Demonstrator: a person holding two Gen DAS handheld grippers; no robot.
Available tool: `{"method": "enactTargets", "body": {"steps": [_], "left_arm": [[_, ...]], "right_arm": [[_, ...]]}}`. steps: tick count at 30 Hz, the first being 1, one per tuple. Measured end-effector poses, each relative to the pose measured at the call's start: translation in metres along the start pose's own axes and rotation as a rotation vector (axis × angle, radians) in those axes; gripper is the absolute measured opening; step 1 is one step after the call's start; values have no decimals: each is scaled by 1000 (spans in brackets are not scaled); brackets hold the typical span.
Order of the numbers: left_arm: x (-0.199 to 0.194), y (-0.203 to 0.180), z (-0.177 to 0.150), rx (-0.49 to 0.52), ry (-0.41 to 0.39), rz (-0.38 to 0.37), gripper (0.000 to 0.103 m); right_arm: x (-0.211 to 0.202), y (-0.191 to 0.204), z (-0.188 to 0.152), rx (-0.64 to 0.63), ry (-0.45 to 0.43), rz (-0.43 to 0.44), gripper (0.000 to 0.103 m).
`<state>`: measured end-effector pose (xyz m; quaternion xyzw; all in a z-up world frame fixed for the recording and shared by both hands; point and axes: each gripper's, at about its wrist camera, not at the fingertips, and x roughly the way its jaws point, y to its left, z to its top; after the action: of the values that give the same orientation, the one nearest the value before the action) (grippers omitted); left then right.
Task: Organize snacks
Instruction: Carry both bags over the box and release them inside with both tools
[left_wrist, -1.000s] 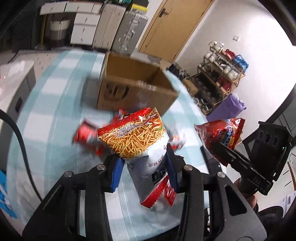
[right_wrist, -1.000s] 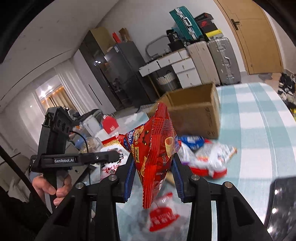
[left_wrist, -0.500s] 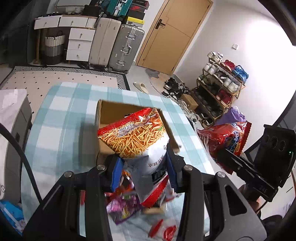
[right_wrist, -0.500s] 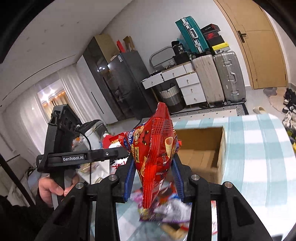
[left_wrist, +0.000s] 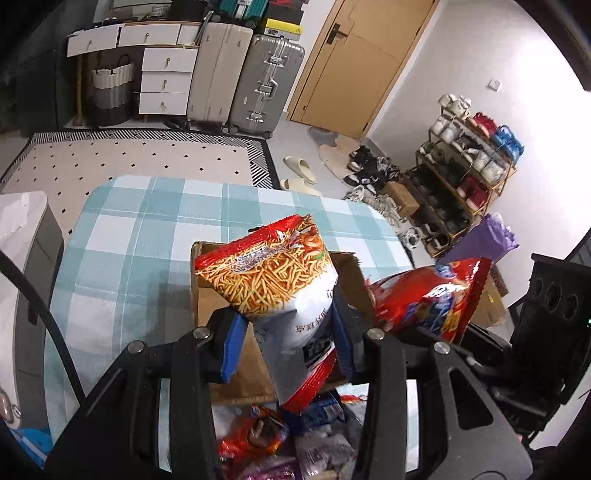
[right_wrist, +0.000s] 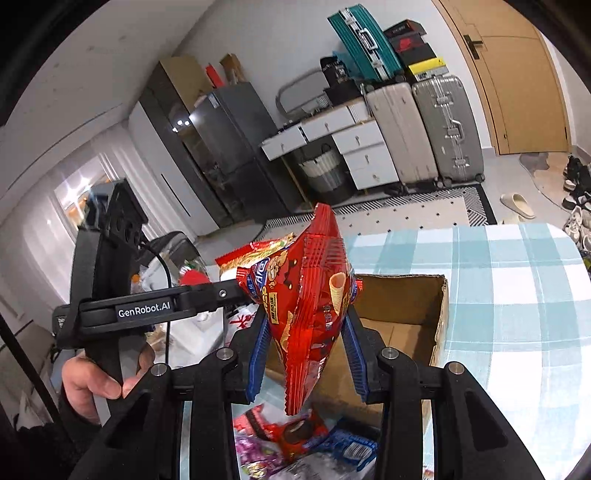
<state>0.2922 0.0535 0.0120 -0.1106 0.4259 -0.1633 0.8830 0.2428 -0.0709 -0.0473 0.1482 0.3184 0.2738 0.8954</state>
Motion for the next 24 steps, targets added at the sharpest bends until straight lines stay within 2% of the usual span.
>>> {"method": "enactTargets", "body": {"steps": [11, 24], "left_arm": [[76, 21, -19, -24, 101, 40, 38], [107, 43, -33, -68, 184, 70, 40]], "right_arm": [[56, -38, -20, 35, 111, -51, 38], [78, -59, -32, 47, 160, -93, 38]]}}
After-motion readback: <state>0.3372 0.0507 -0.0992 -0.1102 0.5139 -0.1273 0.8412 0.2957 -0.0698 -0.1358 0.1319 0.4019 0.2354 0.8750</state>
